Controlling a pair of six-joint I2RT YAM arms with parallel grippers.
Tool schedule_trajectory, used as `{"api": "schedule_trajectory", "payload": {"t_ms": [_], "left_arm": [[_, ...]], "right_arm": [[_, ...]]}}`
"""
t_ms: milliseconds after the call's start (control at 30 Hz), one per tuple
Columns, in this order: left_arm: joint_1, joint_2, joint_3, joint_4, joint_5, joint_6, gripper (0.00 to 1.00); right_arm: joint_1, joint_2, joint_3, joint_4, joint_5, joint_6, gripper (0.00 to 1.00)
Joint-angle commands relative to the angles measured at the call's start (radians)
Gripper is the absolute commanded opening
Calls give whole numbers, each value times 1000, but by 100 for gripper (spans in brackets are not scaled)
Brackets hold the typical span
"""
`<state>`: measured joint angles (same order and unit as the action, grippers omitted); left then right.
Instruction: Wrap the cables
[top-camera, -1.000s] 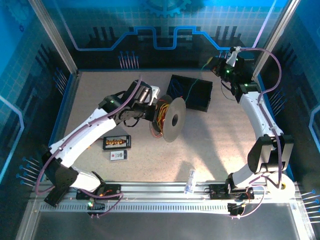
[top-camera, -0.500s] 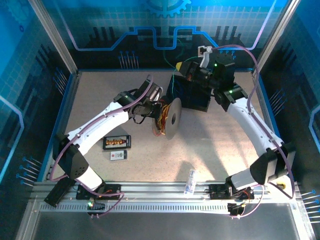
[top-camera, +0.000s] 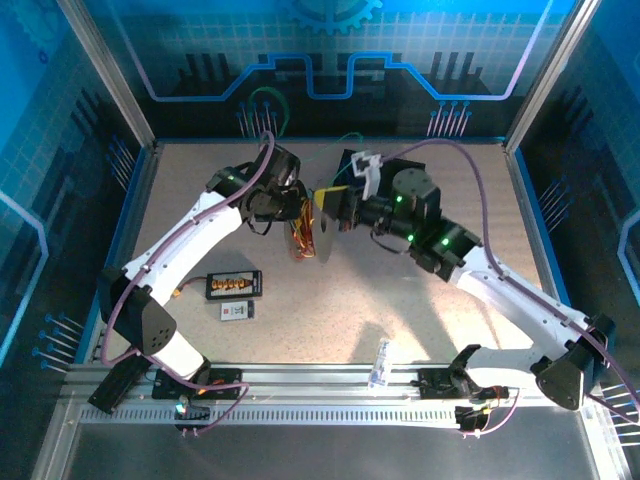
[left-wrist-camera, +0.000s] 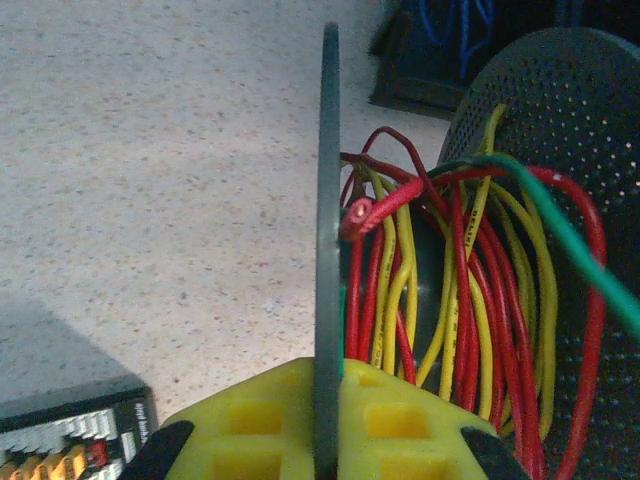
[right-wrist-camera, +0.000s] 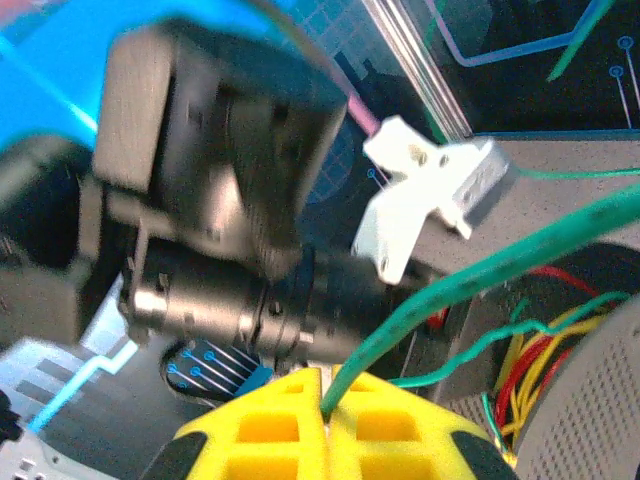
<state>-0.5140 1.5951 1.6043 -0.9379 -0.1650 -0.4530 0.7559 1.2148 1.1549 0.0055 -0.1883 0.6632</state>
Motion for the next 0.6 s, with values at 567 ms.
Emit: {"api": "schedule_trajectory", "payload": {"t_ms": [567], "left_arm": [[157, 51, 237, -22, -109, -131, 0]], "right_arm": [[239, 50, -423, 392, 320, 138, 0]]}}
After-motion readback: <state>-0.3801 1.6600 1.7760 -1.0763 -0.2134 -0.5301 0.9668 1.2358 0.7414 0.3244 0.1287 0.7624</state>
